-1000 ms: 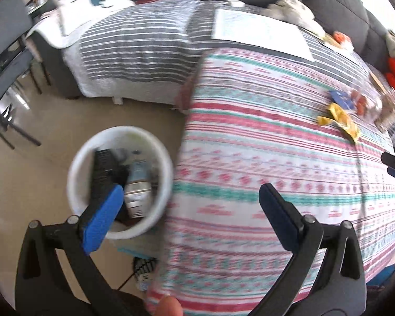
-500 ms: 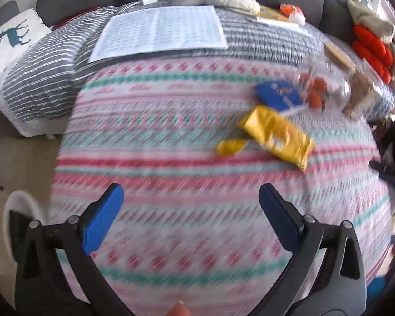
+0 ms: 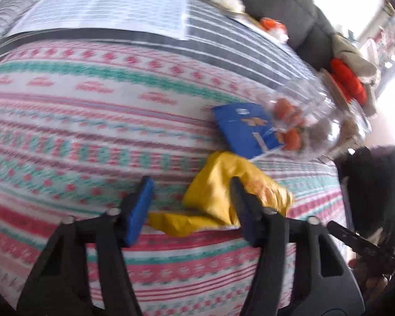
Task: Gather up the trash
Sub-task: 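Reach the left tool to the yellow chip bag and grasp it, then hold the yellow bag with the left tool while the right tool grasps the blue cookie box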
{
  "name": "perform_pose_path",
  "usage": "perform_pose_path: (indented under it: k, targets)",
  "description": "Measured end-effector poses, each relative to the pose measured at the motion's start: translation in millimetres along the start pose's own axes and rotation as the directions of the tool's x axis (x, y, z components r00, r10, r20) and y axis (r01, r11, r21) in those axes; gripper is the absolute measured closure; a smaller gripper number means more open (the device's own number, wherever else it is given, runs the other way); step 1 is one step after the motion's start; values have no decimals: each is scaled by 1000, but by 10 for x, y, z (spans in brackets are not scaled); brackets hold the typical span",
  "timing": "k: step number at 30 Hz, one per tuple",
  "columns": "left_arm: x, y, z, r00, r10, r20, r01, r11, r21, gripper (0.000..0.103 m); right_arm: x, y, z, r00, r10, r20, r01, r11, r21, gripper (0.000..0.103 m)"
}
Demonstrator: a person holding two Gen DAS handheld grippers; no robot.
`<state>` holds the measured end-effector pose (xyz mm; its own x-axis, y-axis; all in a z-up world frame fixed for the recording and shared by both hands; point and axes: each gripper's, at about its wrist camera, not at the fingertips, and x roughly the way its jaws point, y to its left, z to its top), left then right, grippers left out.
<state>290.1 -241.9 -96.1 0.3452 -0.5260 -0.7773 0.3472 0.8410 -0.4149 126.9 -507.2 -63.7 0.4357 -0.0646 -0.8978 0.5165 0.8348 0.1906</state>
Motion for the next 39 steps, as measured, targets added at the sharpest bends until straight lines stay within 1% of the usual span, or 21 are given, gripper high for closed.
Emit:
perform_pose_path:
  k: [2,4,5,8,11,13,15,18,19,21,22,24,26,28,30,33,37,39]
  targets:
    - [54,-91,-18,1000,-1,-18,1,1000,19,78,41,-44,-12,1000,-15,-9,15,1000,2,22]
    - [104,-174,-52,999,14,-36,-13,999,41,87,57,-74,-30,1000,-23,-16,23,1000,2,22]
    - [99,-186,-63,999,18,-33,-17,999,43,92,53,-93,-46,1000,-23,-16,23,1000,1,22]
    - [-95,-217,-141,999,36,-24,-35,998,51,98,22,-131,-86,1000,0,-12,1,1000,8,22]
    - [-440,-223,-193,996,86,7,-86,991,99,99,-1,-131,-100,1000,24,-16,-23,999,27,22]
    - [-731,-139,-232,992,119,36,-122,985,124,99,-28,-71,-105,999,42,-12,-42,999,27,22]
    - [-1033,-3,-258,983,164,76,-173,977,128,99,-49,87,-72,999,49,-5,-49,999,16,22]
    - [-1338,243,-297,968,206,141,-222,968,114,99,-36,384,21,998,67,3,-67,998,-6,22]
    - [-1365,312,-291,964,217,153,-234,967,104,99,-38,559,59,996,82,20,-82,996,-17,22]
    - [-1459,503,-306,961,234,150,-247,966,78,99,-23,783,106,991,128,51,-126,992,-27,25]
    - [-1494,582,-310,960,237,147,-248,967,63,99,8,945,117,982,174,71,-173,985,-25,28]
    - [-1575,732,-326,961,237,140,-244,969,36,99,113,1132,111,965,248,88,-248,969,-11,39]
    - [-1660,825,-356,961,239,139,-244,970,22,99,271,1227,111,950,298,96,-301,953,16,42]
    - [-1727,908,-368,958,247,148,-251,968,12,99,435,1284,144,954,288,86,-292,955,41,49]
    - [-1779,1006,-360,956,252,150,-255,967,-1,99,579,1304,175,947,309,83,-316,946,79,56]
    - [-1775,1088,-345,953,265,147,-267,964,-6,99,715,1326,246,937,337,88,-345,934,94,63]
    - [-1743,1200,-367,954,274,119,-273,962,-24,99,841,1332,350,925,366,100,-376,919,118,65]
    - [-1727,1209,-382,954,279,111,-278,960,-23,99,887,1333,399,920,379,103,-390,911,132,68]
